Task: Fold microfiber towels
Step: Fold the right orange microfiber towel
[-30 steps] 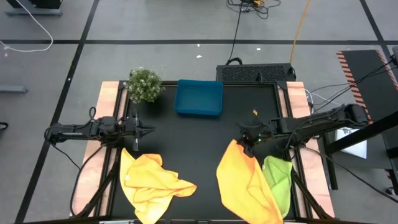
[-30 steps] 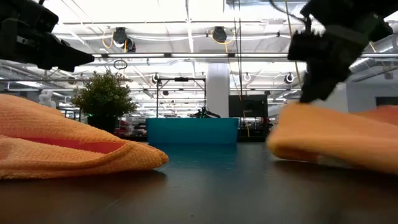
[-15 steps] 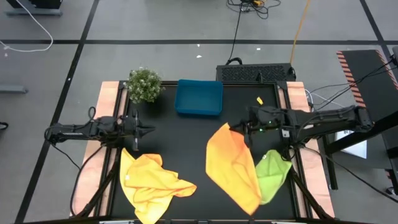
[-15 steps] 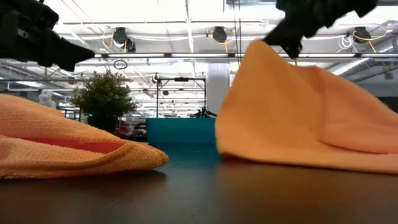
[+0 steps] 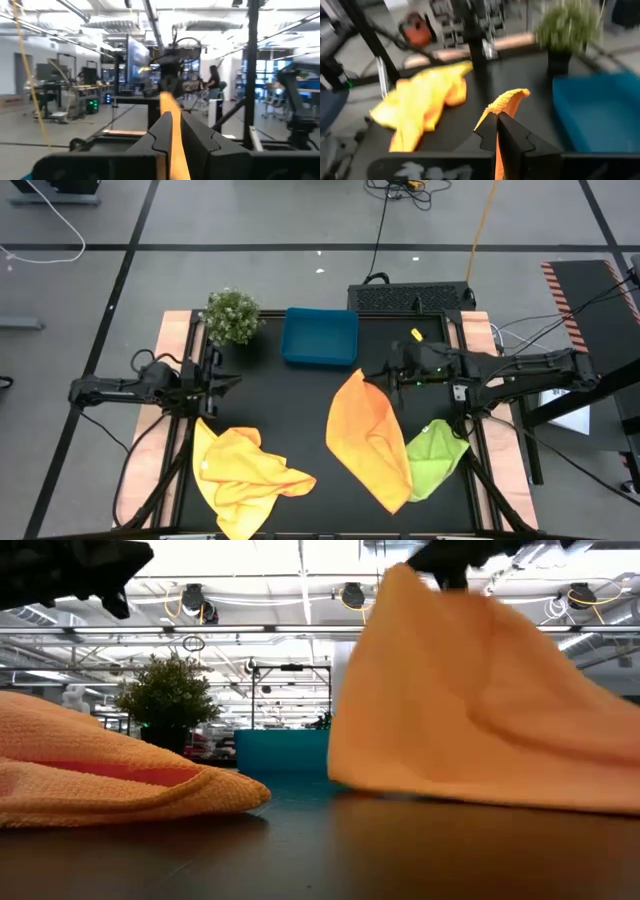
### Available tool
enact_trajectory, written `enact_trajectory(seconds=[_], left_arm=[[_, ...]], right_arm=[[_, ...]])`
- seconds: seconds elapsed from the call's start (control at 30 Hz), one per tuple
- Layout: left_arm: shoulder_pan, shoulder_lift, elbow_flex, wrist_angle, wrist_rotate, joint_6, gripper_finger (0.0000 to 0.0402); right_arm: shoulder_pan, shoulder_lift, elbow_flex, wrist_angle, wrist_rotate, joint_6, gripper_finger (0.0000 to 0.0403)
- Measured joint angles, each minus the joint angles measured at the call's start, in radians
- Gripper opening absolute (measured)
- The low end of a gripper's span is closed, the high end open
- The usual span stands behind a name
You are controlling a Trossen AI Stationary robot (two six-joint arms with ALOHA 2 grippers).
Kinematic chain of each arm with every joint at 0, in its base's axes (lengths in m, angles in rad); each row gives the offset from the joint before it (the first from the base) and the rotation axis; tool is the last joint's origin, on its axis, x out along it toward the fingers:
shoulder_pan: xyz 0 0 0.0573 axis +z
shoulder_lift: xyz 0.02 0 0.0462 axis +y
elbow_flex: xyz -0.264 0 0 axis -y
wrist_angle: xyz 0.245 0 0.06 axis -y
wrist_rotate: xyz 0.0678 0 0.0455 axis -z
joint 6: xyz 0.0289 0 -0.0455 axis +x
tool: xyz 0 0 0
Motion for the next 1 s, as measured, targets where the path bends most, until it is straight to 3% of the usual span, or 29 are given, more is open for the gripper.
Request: enact_trajectory(seconds=[0.13, 0.3, 0.47, 0.6, 0.77, 1.0], left_arm=[[0.000, 0.142, 0.000, 0.122, -0.018, -0.038, 0.0052], [-0.001, 0.390, 0.038, 0.276, -0.018, -0.049, 0.0120], [-0.001, 0.650, 0.193, 0.234, 0.021, -0.041, 0.0210], [-0.002, 0.862, 0.339, 0.154, 0.075, -0.008, 0.0258], [-0.002, 1.088, 0.469, 0.116, 0.092, 0.051, 0.0283], [-0.011, 1.333, 0.622, 0.119, 0.217, 0.142, 0.0285]], right_arm=[[0.006, 0.019, 0.026, 0.117, -0.039, -0.046, 0.0000], [0.009, 0.103, 0.026, 0.138, -0.106, -0.049, 0.0000], [0.027, 0.207, 0.025, 0.097, -0.148, -0.058, 0.0000], [0.056, 0.275, 0.025, 0.098, -0.180, -0.095, 0.0000], [0.102, 0.340, 0.025, 0.098, -0.179, -0.125, 0.0000], [0.149, 0.412, 0.025, 0.101, -0.169, -0.133, 0.0000]])
